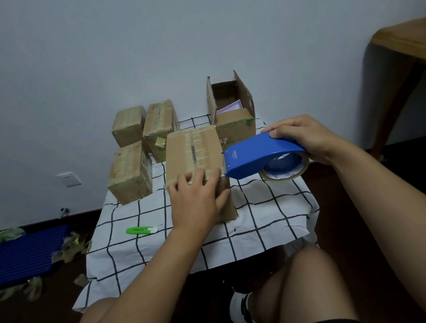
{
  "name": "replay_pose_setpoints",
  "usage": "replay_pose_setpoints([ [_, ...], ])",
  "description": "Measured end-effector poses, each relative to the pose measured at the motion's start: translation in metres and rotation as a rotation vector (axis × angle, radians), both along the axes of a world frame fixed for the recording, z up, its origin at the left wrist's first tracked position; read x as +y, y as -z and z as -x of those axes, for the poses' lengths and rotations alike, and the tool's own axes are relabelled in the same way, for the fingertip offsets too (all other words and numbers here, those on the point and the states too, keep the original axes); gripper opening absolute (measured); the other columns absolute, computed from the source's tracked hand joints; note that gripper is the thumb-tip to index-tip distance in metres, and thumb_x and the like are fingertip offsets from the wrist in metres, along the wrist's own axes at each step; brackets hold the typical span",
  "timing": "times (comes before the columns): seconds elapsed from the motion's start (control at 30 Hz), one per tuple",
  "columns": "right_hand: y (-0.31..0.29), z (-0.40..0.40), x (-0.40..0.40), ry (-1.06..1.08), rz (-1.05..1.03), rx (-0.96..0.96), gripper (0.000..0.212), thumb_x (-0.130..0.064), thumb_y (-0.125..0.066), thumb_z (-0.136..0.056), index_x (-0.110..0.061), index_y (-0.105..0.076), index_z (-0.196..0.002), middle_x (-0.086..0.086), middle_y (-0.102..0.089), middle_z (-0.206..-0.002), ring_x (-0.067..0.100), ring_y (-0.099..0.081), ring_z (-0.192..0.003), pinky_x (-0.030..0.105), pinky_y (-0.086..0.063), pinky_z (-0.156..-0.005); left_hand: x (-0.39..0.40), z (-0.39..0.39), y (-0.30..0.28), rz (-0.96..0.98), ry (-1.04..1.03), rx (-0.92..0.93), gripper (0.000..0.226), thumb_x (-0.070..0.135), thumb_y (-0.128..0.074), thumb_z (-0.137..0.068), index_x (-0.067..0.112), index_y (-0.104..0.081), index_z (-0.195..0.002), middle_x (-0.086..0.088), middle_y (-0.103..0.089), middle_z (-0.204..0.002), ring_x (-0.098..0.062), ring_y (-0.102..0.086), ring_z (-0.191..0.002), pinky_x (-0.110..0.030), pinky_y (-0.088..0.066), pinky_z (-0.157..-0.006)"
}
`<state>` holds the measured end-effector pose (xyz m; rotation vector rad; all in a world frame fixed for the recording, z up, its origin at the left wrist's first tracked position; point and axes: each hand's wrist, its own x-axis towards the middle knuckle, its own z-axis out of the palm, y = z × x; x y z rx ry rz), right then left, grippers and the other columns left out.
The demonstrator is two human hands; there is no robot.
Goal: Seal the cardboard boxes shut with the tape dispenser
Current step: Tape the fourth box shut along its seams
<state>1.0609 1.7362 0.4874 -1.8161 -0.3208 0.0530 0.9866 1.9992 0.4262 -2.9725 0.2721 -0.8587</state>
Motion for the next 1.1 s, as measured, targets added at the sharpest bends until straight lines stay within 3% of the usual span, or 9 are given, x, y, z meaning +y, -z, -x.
replay_pose_setpoints([
  [0.13, 0.01, -0.001, -0.011, -0.017, -0.042, 0.041, 0.019, -0.029, -0.067, -0.08, -0.029, -0.082, -0.091, 0.001, -0.078, -0.094, 0.011, -0.071, -0.083, 0.019, -0.055, -0.071, 0.0, -0.005, 0.005, -0.022, 0.004, -0.076, 0.045, 0.052, -0.073, -0.078, 0.029, -0.064, -0.116, -0.001, -0.064, -0.108, -0.033, -0.055, -0.092, -0.042, -0.042, -0.076],
  [0.3, 0.011, 0.001, -0.035, 0.026, -0.055, 0.034, 0.026, -0.012, -0.063, -0.092, -0.028, -0.083, -0.088, 0.004, -0.078, -0.093, 0.014, -0.069, -0.083, 0.019, -0.055, -0.07, 0.0, -0.007, 0.009, -0.028, 0.001, -0.104, 0.042, 0.05, -0.073, -0.078, 0.03, -0.064, -0.114, -0.001, -0.063, -0.108, -0.032, -0.055, -0.092, -0.042, -0.039, -0.077],
  [0.47, -0.004, 0.008, -0.027, 0.036, 0.162, -0.054, 0.025, -0.016, -0.065, -0.092, -0.034, -0.08, -0.083, -0.01, -0.077, -0.088, -0.002, -0.066, -0.075, 0.01, -0.048, -0.064, -0.01, -0.005, 0.012, -0.024, -0.003, -0.108, 0.039, 0.042, -0.07, -0.083, 0.025, -0.062, -0.117, 0.002, -0.06, -0.124, -0.034, -0.054, -0.102, -0.045, -0.035, -0.083],
  [0.6, -0.024, 0.008, -0.003, -0.015, 0.369, -0.103, 0.021, -0.027, -0.064, -0.092, -0.039, -0.077, -0.081, -0.019, -0.073, -0.081, 0.003, -0.066, -0.079, 0.012, -0.046, -0.063, -0.008, -0.005, 0.01, -0.029, -0.005, -0.089, 0.039, 0.043, -0.066, -0.087, 0.028, -0.058, -0.122, 0.004, -0.058, -0.127, -0.034, -0.054, -0.103, -0.044, -0.035, -0.084],
  [0.77, -0.042, 0.005, 0.029, -0.01, 0.568, -0.202, 0.016, -0.027, -0.064, -0.085, -0.023, -0.08, -0.084, -0.005, -0.072, -0.081, 0.014, -0.063, -0.078, 0.033, -0.049, -0.067, -0.009, -0.003, 0.01, -0.034, -0.003, -0.042, 0.047, 0.042, -0.062, -0.09, 0.036, -0.05, -0.136, 0.004, -0.055, -0.13, -0.033, -0.051, -0.107, -0.044, -0.031, -0.086],
  [0.93, -0.05, 0.008, 0.041, 0.041, 0.625, -0.209, 0.016, -0.027, -0.065, -0.083, -0.023, -0.08, -0.082, -0.005, -0.071, -0.085, 0.012, -0.062, -0.081, 0.028, -0.048, -0.066, -0.012, -0.002, 0.008, -0.031, -0.025, -0.013, 0.045, 0.043, -0.06, -0.09, 0.039, -0.049, -0.134, 0.006, -0.054, -0.132, -0.032, -0.049, -0.109, -0.043, -0.028, -0.087],
  [1.1, -0.048, 0.013, 0.04, 0.093, 0.618, -0.169, 0.02, -0.027, -0.063, -0.083, -0.015, -0.078, -0.081, 0.008, -0.072, -0.086, 0.023, -0.064, -0.08, 0.038, -0.053, -0.07, -0.014, -0.001, 0.004, -0.032, -0.025, 0.031, 0.042, 0.044, -0.057, -0.091, 0.04, -0.046, -0.132, 0.008, -0.051, -0.132, -0.03, -0.046, -0.109, -0.043, -0.029, -0.087],
])
